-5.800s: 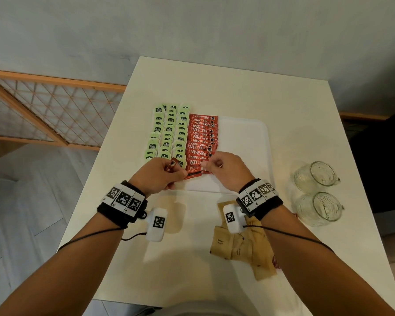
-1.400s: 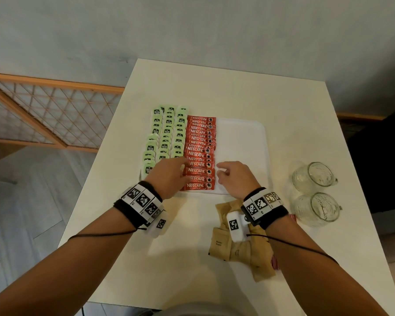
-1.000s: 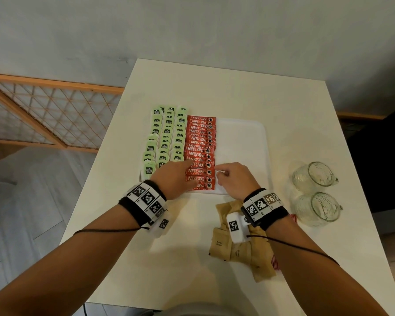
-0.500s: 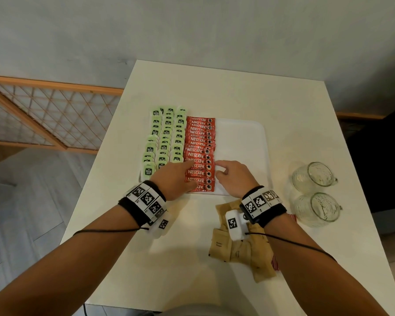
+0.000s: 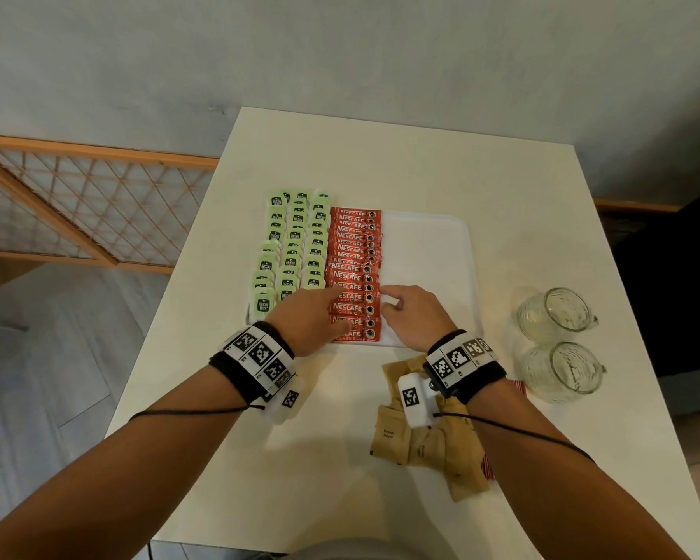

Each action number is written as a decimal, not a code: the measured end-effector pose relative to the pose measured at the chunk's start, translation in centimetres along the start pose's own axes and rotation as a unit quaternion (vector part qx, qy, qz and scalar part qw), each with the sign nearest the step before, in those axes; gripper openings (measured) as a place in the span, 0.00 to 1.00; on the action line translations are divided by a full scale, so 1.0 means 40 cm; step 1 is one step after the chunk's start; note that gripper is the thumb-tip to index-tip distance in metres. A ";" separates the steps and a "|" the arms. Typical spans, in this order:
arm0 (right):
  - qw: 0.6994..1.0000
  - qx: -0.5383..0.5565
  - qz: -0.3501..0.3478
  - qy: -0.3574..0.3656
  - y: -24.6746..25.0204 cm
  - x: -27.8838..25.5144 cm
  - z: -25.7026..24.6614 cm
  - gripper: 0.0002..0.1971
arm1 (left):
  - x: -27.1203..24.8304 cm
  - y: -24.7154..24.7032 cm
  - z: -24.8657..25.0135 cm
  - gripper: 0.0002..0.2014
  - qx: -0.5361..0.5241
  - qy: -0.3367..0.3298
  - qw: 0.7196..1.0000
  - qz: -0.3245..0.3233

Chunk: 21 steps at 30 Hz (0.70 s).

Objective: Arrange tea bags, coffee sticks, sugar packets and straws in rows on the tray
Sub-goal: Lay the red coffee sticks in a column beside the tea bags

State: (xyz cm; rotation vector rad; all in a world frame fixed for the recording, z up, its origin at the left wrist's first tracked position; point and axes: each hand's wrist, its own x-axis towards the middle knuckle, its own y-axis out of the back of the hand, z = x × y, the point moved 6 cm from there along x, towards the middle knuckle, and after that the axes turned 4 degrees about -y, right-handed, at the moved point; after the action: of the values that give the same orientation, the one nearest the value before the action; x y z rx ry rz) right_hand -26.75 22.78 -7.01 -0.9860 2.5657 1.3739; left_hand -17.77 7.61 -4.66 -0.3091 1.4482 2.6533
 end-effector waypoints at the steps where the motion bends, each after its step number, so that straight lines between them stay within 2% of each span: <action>1: 1.000 0.002 0.000 -0.001 0.000 -0.001 0.001 0.18 | -0.001 0.000 0.000 0.24 0.000 -0.001 1.000 0.001; 6: 1.000 0.008 0.008 -0.018 0.015 -0.012 0.008 0.22 | -0.004 0.003 0.000 0.24 -0.013 -0.007 1.000 0.010; 14: 0.999 0.046 0.003 -0.018 0.068 -0.058 0.002 0.19 | -0.026 0.026 0.014 0.20 -0.024 -0.008 0.999 0.034; 21: 1.000 0.011 -0.020 0.012 0.100 -0.145 0.004 0.17 | -0.057 -0.017 0.066 0.19 -0.048 -0.063 0.997 -0.012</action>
State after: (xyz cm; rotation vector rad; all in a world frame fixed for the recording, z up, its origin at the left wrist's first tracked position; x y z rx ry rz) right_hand -24.45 27.41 -2.23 -1.0513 2.5567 1.3305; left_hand -15.76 10.22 -3.30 -0.1637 1.2755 2.6748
